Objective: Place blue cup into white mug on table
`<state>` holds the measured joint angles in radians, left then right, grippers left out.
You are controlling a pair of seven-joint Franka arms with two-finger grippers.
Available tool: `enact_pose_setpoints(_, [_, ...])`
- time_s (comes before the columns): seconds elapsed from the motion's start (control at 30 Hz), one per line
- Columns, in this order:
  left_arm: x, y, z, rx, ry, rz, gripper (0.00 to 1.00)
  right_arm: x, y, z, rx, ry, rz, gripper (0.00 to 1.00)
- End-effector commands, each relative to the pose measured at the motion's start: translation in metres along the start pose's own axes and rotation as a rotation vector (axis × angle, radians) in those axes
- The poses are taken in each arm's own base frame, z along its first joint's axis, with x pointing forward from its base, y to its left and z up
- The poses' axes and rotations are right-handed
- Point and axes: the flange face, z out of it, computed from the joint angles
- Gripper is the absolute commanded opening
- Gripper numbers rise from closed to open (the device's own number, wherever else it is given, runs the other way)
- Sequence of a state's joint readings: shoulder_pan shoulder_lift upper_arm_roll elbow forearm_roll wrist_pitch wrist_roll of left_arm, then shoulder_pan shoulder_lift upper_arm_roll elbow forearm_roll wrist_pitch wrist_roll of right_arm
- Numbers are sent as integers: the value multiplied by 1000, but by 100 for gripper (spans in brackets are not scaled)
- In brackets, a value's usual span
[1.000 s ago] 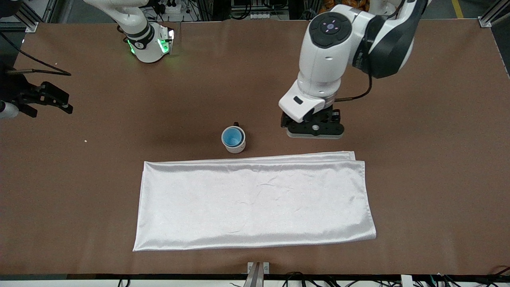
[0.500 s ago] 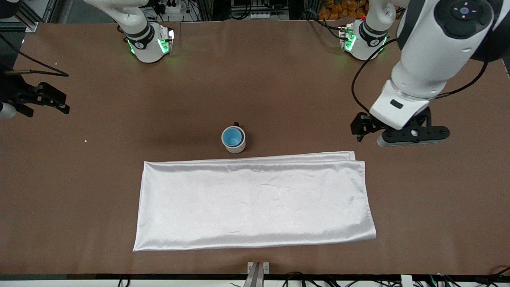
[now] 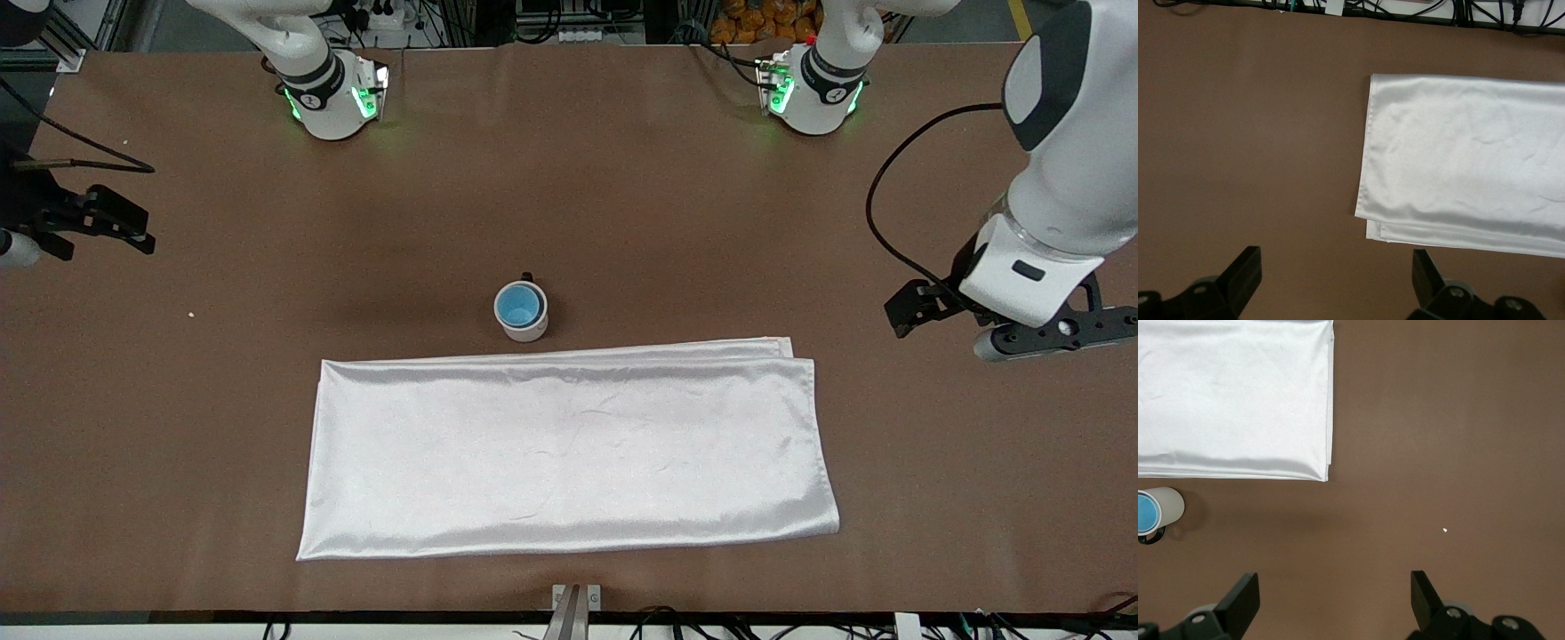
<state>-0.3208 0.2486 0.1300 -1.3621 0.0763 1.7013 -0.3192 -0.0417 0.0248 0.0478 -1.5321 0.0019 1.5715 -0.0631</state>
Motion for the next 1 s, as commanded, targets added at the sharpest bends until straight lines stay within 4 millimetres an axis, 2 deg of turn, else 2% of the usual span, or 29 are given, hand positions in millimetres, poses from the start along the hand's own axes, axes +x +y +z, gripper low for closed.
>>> enact_pose_setpoints(0.0, [-5, -20, -1, -8, -19, 29, 100, 1, -3, -2, -15, -5, 2, 100])
enact_pose_setpoints(0.23, [-3, -33, 6, -22, -25, 16, 100, 1, -4, -2, -15, -3, 0, 100])
enact_pose_setpoints(0.5, [-11, -56, 13, -95, -17, -33, 100, 1, -3, -1, -15, -5, 2, 100])
enact_pose_setpoints(0.97, [-12, -56, 12, -104, -21, -39, 100, 1, -1, -2, -12, -3, 0, 100])
